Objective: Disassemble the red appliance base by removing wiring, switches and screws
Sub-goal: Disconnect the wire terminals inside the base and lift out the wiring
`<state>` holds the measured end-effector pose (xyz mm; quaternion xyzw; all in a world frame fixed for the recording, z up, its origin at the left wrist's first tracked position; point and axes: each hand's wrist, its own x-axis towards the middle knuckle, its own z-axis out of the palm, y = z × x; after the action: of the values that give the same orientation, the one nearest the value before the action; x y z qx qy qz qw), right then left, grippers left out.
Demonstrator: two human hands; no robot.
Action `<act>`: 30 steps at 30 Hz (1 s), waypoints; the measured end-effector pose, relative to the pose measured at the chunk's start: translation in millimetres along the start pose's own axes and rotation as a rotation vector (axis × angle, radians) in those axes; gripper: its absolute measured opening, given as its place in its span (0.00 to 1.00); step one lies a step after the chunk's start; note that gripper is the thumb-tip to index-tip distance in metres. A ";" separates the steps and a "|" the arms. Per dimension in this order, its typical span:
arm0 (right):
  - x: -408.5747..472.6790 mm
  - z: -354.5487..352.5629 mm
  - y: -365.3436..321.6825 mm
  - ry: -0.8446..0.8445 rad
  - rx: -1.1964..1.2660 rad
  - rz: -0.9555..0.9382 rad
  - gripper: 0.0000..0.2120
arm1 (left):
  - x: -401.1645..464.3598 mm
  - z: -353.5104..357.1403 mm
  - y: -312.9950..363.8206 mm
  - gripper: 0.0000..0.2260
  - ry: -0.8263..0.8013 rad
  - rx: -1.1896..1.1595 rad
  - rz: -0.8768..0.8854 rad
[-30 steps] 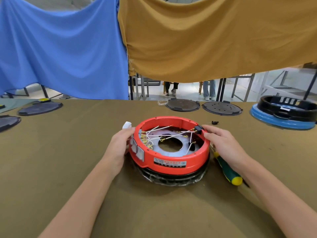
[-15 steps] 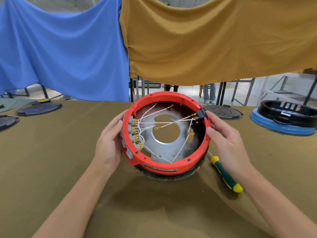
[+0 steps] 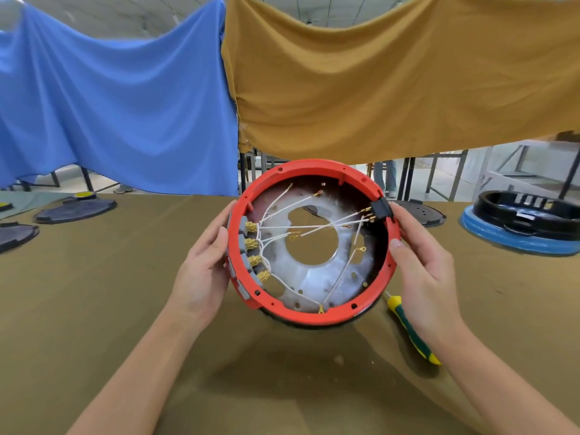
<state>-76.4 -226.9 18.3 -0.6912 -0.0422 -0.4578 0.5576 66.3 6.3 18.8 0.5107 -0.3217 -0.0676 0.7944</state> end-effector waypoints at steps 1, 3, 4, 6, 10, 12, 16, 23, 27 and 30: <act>0.2 -0.6 1.0 0.012 0.003 0.018 0.24 | 0.7 -0.7 -0.6 0.18 0.011 0.020 -0.003; 1.8 -1.8 1.7 0.046 0.000 0.075 0.21 | 1.7 -0.4 -2.0 0.18 0.063 0.077 -0.035; 2.1 -2.1 1.6 0.065 -0.008 0.098 0.20 | 2.1 0.3 -3.6 0.17 0.093 0.120 -0.054; 1.7 -3.2 1.3 0.103 -0.048 0.110 0.17 | 1.8 2.8 -7.7 0.13 0.148 0.212 -0.076; -1.5 -5.1 -2.4 0.108 -0.123 0.062 0.21 | -0.3 5.4 -13.8 0.18 0.169 0.276 -0.165; 0.3 -4.0 -6.2 0.086 -0.111 0.020 0.17 | 0.6 3.5 -12.1 0.20 0.166 0.280 -0.219; 5.6 -1.6 -19.0 0.079 -0.084 0.065 0.16 | 1.6 0.7 -8.0 0.23 0.138 0.250 -0.335; 9.9 -7.0 -24.4 0.125 -0.058 0.192 0.19 | -3.8 2.2 -2.8 0.28 -0.002 0.318 -0.370; 8.5 -4.0 -27.1 0.085 -0.097 0.193 0.21 | -4.7 2.7 -2.2 0.22 0.024 0.331 -0.330; 8.4 -1.2 -29.2 0.060 -0.103 0.185 0.23 | -3.8 2.4 -2.5 0.23 0.051 0.308 -0.339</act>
<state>-88.9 -220.8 45.3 -0.7057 0.0623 -0.4264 0.5624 62.5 4.9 15.6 0.6743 -0.2176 -0.1370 0.6922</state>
